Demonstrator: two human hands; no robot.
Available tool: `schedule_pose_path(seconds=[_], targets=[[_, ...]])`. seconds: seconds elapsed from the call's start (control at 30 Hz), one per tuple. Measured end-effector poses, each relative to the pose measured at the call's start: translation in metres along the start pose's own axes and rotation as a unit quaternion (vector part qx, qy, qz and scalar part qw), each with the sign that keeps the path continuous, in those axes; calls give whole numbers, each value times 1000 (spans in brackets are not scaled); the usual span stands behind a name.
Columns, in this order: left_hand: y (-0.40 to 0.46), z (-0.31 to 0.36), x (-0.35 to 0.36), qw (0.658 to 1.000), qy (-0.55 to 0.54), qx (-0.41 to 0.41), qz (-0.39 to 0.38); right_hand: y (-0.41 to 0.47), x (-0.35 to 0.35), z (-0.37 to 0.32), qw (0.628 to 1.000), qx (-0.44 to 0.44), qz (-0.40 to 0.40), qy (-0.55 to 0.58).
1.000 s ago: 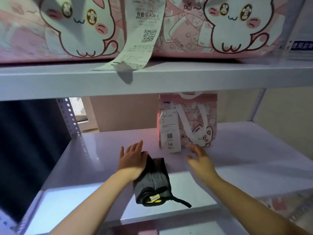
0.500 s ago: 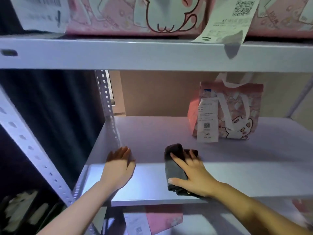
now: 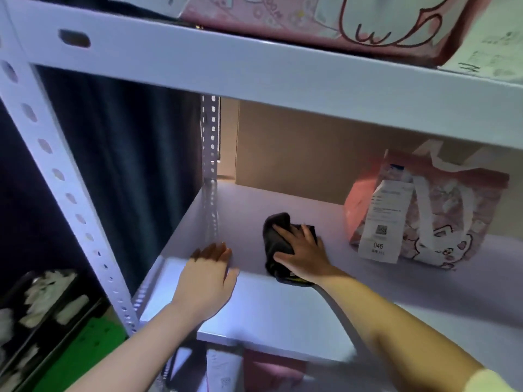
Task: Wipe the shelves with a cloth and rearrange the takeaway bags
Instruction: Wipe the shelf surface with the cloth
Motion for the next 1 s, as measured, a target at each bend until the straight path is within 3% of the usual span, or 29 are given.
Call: schedule_pose_path(seconds=[0.47,0.83,1.0], targets=[[-50,-36,-4,994,-50,-96,14,138,-20,-27,995,71,-58,27],[-52,-38,-13,990,-55,-128,35,151,5,-137,987,-124,-98,-3],[-54,-39,-16,986,-54,-147,48,146,14,-161,980,-168,-101,13]])
Point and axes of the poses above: each hand's wrist, its own y-axis towards the middle knuckle, its own x-axis out of the palm, z = x × y, the point moved 10 cm from there along y, towards the middle knuckle, and after that the axes turned 8 degrees about -z, right-handed, at the moved point
